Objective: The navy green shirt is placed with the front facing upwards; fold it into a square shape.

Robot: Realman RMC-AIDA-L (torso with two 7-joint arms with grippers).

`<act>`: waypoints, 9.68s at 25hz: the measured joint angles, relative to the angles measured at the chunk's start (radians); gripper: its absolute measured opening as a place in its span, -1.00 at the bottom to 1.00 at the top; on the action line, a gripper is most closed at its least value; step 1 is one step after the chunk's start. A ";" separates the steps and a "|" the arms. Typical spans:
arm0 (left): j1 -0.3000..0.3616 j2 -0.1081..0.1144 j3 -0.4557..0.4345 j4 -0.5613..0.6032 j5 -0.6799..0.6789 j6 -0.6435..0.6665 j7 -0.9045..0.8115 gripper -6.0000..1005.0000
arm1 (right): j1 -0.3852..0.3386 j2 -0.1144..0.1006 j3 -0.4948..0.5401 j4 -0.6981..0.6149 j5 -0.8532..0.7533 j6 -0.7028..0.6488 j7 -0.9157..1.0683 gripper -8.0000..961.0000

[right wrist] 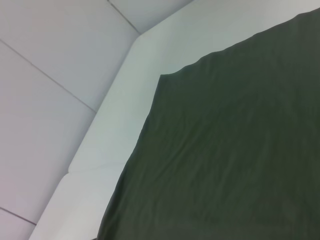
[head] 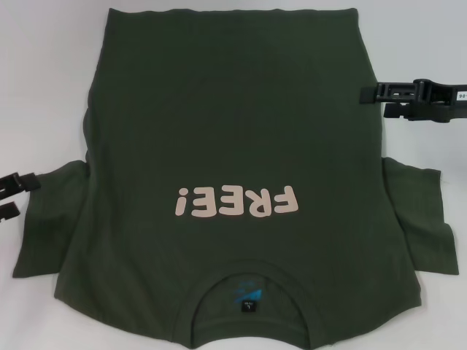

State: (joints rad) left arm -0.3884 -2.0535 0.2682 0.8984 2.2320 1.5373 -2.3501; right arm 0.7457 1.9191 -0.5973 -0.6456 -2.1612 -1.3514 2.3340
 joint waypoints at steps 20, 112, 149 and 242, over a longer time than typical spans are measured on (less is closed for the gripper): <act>-0.040 -0.006 0.005 -0.190 0.012 -0.325 0.178 0.82 | -0.007 -0.003 0.008 0.011 0.003 0.016 0.011 0.90; -0.227 0.041 0.381 0.274 0.431 -0.089 -0.279 -0.99 | -0.026 -0.019 0.056 0.006 0.004 0.004 0.030 0.90; -0.402 -0.011 0.401 0.024 0.215 -0.062 -0.032 -0.50 | -0.017 -0.029 0.039 0.005 -0.002 0.005 0.047 0.90; -0.029 -0.086 0.336 -0.015 -0.143 0.064 0.509 0.53 | -0.131 -0.013 0.025 0.012 -0.316 -0.061 0.145 0.60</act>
State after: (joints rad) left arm -0.4177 -2.1397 0.6043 0.8834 2.0892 1.6011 -1.8413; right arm 0.6147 1.9059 -0.5724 -0.6334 -2.4776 -1.4122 2.4792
